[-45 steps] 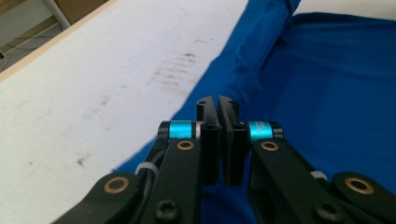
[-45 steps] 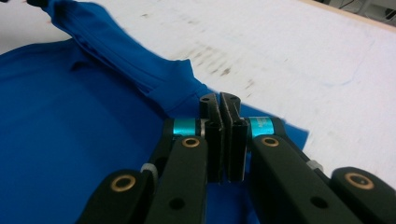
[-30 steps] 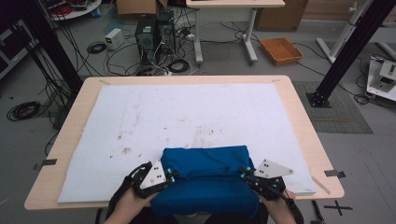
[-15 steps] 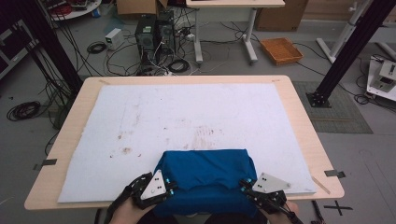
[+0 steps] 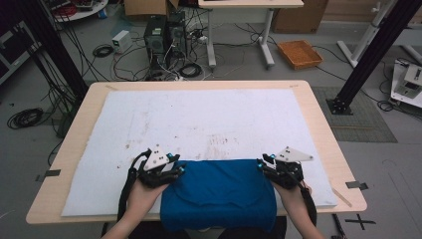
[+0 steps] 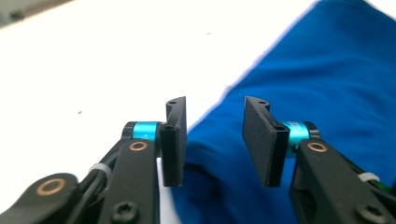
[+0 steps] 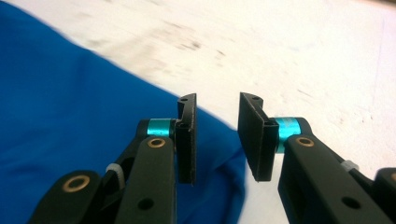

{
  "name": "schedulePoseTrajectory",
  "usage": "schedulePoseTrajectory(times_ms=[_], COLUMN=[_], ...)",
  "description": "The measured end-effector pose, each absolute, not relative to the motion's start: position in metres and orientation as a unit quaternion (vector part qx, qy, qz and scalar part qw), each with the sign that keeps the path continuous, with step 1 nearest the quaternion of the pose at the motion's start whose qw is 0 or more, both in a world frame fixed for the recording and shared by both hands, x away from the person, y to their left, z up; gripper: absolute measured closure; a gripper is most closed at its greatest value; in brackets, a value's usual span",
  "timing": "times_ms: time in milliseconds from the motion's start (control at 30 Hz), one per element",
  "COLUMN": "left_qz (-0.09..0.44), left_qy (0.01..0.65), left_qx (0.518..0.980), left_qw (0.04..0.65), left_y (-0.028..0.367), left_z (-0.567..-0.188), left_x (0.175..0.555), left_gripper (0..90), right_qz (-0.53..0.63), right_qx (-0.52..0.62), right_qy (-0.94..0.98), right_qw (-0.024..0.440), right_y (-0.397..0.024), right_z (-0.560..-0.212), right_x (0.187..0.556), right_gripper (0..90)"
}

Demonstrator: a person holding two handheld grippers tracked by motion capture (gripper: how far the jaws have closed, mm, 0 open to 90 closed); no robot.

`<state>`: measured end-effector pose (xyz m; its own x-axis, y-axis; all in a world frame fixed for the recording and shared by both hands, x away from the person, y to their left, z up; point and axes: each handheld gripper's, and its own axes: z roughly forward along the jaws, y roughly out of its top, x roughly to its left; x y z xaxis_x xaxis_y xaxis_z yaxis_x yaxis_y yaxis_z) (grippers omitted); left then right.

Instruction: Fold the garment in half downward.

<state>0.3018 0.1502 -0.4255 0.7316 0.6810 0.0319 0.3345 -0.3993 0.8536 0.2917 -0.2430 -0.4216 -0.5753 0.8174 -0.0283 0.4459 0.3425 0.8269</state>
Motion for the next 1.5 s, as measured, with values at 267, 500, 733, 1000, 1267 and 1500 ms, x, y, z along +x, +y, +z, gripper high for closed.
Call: schedulePoseTrajectory(times_ms=[267, 500, 733, 1000, 1267, 1500], left_qz=[0.168, 0.178, 0.147, 0.150, 0.132, 0.099], left_qy=[0.343, 0.363, 0.372, 0.366, 0.383, 0.377], left_qx=[0.823, 0.796, 0.818, 0.816, 0.808, 0.821], left_qw=[0.420, 0.450, 0.414, 0.422, 0.428, 0.416], left_y=[0.156, 0.164, 0.161, 0.164, 0.168, 0.163], left_z=[-0.443, -0.432, -0.442, -0.443, -0.441, -0.448], left_x=[0.309, 0.311, 0.321, 0.317, 0.324, 0.324], left_gripper=[73.9, 54.8, 56.1, 67.1, 50.4, 67.0], right_qz=[0.385, 0.416, 0.396, 0.395, 0.426, 0.407], right_qx=[0.422, 0.437, 0.440, 0.449, 0.475, 0.470], right_qy=[0.793, 0.768, 0.786, 0.777, 0.753, 0.776], right_qw=[0.214, 0.213, 0.181, 0.197, 0.158, 0.108], right_y=[-0.256, -0.264, -0.255, -0.266, -0.262, -0.260], right_z=[-0.437, -0.429, -0.442, -0.443, -0.437, -0.449], right_x=[0.305, 0.306, 0.320, 0.312, 0.323, 0.324], right_gripper=[90.0, 65.3, 83.2, 87.1, 56.7, 81.9])
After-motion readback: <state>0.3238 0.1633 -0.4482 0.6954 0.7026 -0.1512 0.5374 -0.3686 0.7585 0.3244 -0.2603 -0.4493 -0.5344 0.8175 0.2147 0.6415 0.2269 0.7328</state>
